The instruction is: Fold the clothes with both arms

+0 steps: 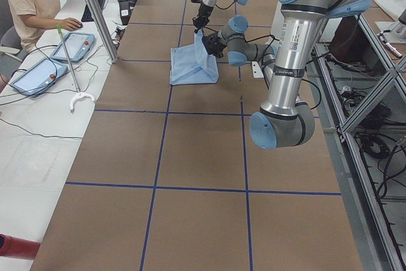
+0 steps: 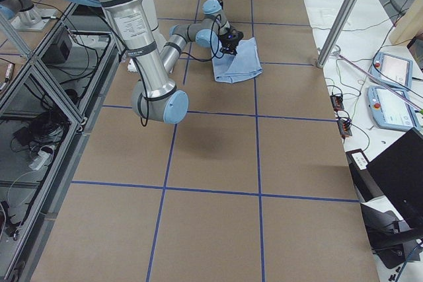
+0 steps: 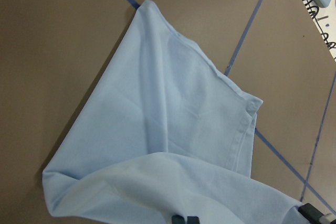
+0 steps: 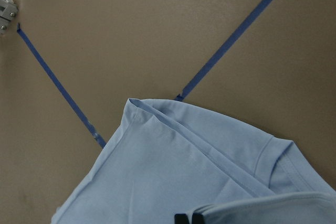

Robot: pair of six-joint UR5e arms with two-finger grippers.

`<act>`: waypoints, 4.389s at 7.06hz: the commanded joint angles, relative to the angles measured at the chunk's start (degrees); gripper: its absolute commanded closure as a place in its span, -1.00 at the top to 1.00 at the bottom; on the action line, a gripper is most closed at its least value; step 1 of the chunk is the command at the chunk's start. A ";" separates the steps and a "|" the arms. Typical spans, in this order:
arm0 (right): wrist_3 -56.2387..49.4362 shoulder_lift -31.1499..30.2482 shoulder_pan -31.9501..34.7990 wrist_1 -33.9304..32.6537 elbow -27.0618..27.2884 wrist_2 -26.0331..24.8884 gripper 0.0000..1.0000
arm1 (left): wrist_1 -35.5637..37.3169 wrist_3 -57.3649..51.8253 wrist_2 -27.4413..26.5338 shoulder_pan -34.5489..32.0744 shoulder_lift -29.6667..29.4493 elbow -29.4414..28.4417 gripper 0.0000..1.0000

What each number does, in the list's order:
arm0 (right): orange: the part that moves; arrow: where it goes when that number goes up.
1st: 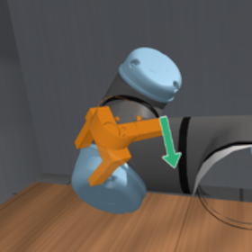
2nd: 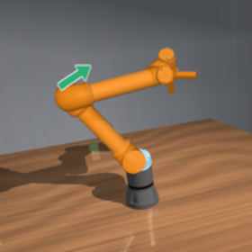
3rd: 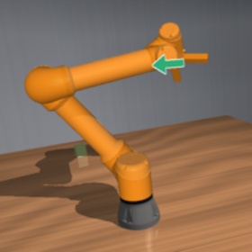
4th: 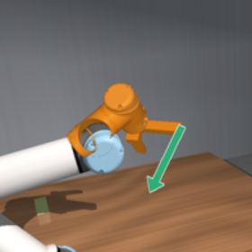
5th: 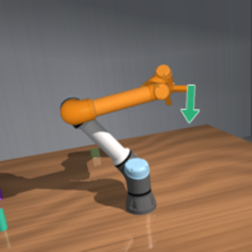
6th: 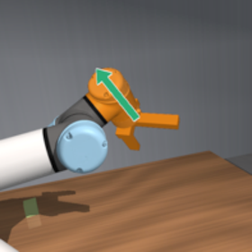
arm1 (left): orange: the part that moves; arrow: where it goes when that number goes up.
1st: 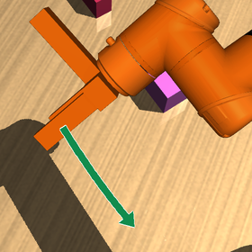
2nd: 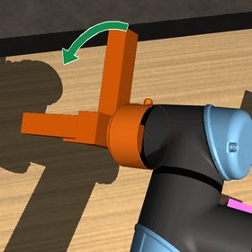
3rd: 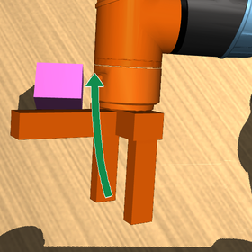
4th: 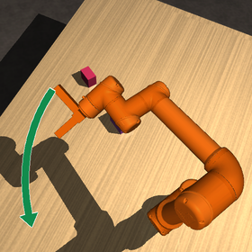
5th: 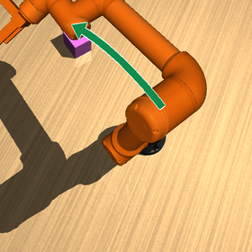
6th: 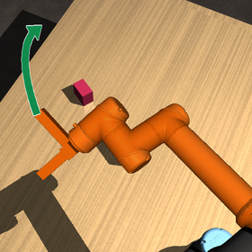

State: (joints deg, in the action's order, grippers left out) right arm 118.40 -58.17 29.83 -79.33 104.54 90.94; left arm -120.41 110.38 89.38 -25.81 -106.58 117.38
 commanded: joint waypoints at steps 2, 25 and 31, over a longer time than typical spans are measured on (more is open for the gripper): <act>-0.09 2.71 2.59 9.26 -11.43 1.50 -1.00 | -0.35 -6.29 -0.09 -5.02 -3.11 -8.11 -1.00; -116.99 -20.31 56.04 -7.78 -20.93 37.73 1.00 | 23.93 -111.96 40.87 -63.23 12.79 -18.32 1.00; -116.38 -22.77 55.95 -7.68 -21.04 39.13 1.00 | 23.55 -124.00 42.01 -64.11 13.42 -24.19 1.00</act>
State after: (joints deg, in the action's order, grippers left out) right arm 2.03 -80.17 85.78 -87.08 83.10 129.42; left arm -97.64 -12.17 131.24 -90.00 -93.01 95.90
